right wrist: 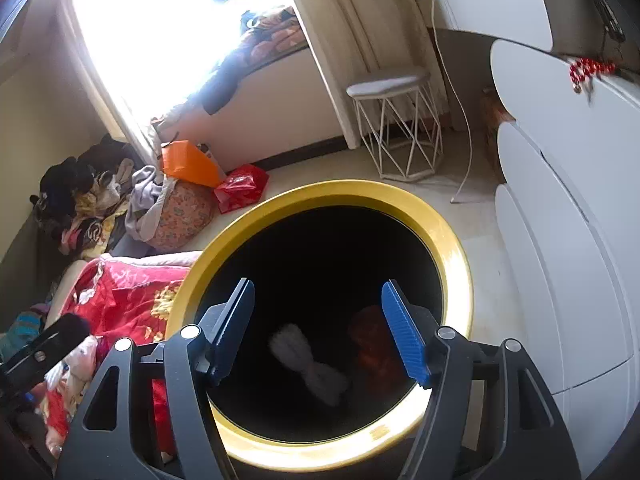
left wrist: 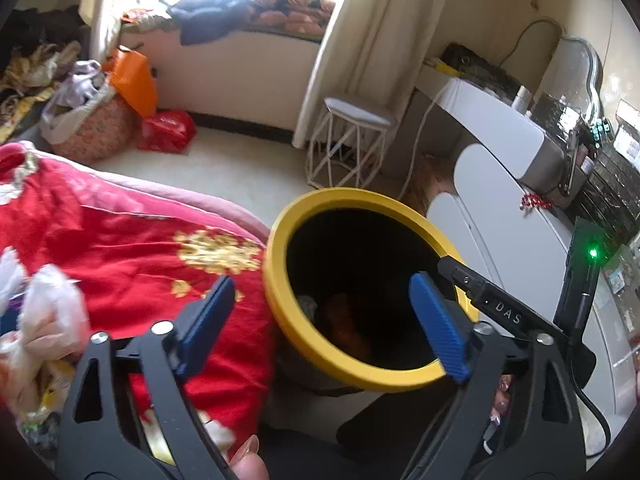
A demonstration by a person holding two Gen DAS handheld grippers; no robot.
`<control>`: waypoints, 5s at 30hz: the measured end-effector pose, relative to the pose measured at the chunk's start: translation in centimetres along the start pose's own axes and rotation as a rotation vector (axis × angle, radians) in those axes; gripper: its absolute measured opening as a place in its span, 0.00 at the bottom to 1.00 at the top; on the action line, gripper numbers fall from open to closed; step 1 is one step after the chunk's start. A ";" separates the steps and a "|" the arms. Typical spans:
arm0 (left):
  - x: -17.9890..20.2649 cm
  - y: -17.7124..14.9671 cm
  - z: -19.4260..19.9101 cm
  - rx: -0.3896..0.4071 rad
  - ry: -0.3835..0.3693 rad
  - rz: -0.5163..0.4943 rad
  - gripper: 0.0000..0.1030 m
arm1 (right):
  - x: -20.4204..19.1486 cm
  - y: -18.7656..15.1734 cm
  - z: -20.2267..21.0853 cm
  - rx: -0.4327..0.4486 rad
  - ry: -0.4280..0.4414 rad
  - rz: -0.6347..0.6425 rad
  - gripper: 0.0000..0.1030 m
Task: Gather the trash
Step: 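Open both tools to drop the items into the bin, then move both tools back to the trash on the bedspread, then grasp the white plastic bag with the right tool while the left tool grasps white foam mesh, then carry the white bag and foam mesh over the bin with both tools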
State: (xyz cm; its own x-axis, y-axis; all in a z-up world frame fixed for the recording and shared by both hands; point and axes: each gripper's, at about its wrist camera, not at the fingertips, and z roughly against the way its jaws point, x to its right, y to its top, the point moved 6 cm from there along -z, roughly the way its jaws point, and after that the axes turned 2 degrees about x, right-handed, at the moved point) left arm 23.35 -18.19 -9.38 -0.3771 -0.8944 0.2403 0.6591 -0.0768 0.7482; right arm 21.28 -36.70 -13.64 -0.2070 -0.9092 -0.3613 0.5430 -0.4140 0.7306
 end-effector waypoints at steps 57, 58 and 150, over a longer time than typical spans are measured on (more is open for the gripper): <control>-20.5 -3.3 17.9 0.276 0.367 0.347 0.90 | -26.3 -7.8 3.4 -0.057 0.442 0.569 0.83; -21.0 -3.7 18.0 0.273 0.373 0.358 0.90 | -26.6 -7.9 3.1 -0.060 0.443 0.572 0.83; -12.5 -0.1 18.0 0.334 0.032 0.241 0.08 | -16.4 1.1 6.8 0.209 0.299 0.317 0.06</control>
State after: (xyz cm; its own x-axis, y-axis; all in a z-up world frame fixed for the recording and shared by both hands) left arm 16.31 0.97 -1.27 -0.2136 -0.8830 0.4179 0.4765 0.2792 0.8337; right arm 19.75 -22.60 -2.98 0.2020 -0.9519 -0.2305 0.3603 -0.1466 0.9212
